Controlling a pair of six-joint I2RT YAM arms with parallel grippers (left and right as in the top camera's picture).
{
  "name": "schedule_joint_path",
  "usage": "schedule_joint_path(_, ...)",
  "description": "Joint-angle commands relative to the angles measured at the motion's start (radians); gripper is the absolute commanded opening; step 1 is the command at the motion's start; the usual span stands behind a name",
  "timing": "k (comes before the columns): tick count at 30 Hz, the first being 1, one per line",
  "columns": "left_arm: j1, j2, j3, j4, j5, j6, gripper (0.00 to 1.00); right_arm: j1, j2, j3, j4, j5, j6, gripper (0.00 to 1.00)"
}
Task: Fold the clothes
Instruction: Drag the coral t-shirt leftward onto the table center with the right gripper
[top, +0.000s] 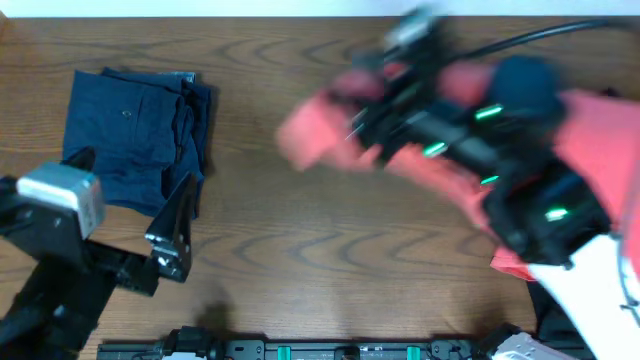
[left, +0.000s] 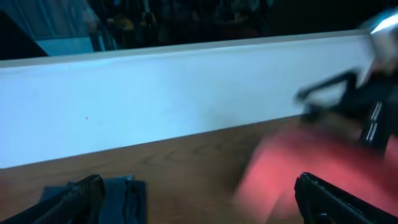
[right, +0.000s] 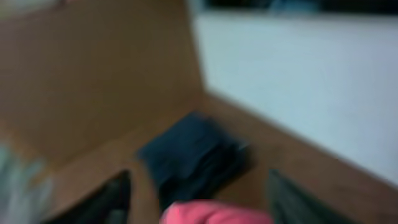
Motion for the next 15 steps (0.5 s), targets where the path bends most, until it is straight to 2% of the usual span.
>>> schedule_joint_path(1, -0.005, 0.012, 0.001, -0.016, -0.032, -0.008, 0.98, 0.099, 0.009, 0.000, -0.038, 0.222, -0.062, 0.78)
schedule_joint_path(8, -0.005, 0.051, -0.001, -0.090, -0.027, -0.008, 0.98, 0.043, -0.074, 0.000, -0.114, 0.444, -0.063, 0.86)
schedule_joint_path(12, -0.005, 0.113, -0.004, -0.148, -0.019, -0.008, 0.98, -0.027, -0.141, 0.000, -0.148, 0.496, -0.061, 0.87)
schedule_joint_path(15, -0.005, 0.194, -0.004, -0.193, 0.049, -0.008, 0.98, -0.090, -0.187, 0.000, -0.185, 0.496, -0.034, 0.88)
